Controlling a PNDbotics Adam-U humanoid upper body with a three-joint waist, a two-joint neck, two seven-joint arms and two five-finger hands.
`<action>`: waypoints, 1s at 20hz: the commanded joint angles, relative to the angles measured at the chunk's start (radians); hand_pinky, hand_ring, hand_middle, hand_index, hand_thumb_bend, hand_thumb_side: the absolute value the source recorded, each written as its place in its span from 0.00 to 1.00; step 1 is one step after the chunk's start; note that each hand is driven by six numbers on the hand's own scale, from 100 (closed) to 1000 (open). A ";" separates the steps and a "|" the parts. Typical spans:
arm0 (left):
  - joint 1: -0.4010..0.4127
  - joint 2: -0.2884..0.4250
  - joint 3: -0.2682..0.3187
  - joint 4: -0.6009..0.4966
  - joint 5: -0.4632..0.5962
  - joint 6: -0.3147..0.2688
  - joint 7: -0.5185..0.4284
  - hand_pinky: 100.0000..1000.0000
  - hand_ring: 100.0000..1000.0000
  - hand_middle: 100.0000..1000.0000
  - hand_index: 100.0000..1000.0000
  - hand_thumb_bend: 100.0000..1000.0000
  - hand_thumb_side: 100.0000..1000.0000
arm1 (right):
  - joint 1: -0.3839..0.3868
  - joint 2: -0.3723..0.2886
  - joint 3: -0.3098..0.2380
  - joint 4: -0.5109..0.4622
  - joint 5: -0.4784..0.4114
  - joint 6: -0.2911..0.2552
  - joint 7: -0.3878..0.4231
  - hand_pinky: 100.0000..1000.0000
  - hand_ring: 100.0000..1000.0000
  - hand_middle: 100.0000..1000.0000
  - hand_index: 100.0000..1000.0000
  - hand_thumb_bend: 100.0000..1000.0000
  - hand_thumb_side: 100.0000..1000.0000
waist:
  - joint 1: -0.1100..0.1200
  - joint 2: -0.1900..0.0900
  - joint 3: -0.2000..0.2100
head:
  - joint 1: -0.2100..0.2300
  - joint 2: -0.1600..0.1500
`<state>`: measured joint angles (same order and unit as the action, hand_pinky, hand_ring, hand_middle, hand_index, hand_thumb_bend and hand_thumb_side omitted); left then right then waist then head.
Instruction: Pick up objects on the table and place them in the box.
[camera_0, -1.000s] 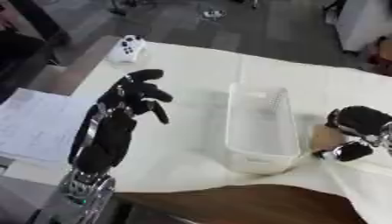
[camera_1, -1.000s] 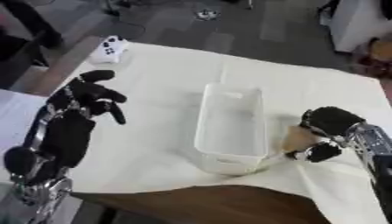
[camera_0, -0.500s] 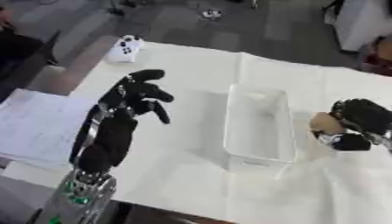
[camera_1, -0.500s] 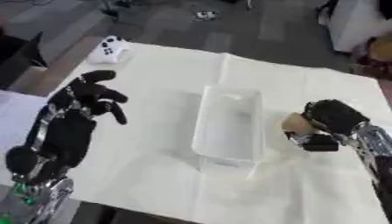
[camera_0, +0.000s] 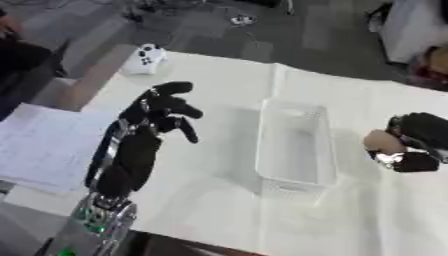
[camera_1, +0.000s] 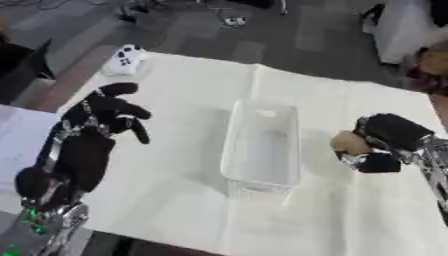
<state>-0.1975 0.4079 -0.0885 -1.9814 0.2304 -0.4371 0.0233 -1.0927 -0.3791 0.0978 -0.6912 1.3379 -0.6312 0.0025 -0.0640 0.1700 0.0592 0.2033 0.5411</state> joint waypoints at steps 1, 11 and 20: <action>-0.005 0.025 0.006 -0.019 -0.001 -0.002 0.003 0.36 0.63 0.77 0.71 0.60 0.79 | -0.031 -0.035 0.000 -0.034 -0.048 0.003 0.003 0.00 0.00 0.00 0.06 0.00 1.00 | 0.003 -0.023 -0.002 | 0.012 0.002; -0.003 0.029 0.006 -0.019 0.004 -0.002 0.001 0.36 0.63 0.77 0.71 0.60 0.79 | -0.059 -0.029 0.016 -0.086 -0.266 0.048 -0.049 0.00 0.00 0.00 0.06 0.00 1.00 | 0.002 -0.031 -0.003 | 0.011 0.007; -0.026 0.030 0.010 -0.019 0.020 -0.005 0.003 0.37 0.63 0.77 0.71 0.61 0.77 | -0.077 0.008 0.047 -0.088 -0.496 0.053 0.011 0.00 0.00 0.00 0.08 0.00 1.00 | -0.003 -0.036 0.025 | 0.014 0.005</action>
<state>-0.2124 0.4164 -0.0879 -1.9814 0.2418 -0.4398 0.0258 -1.1384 -0.3589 0.1456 -0.7603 0.8720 -0.5786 0.0044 -0.0712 0.1551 0.0857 0.2043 0.5490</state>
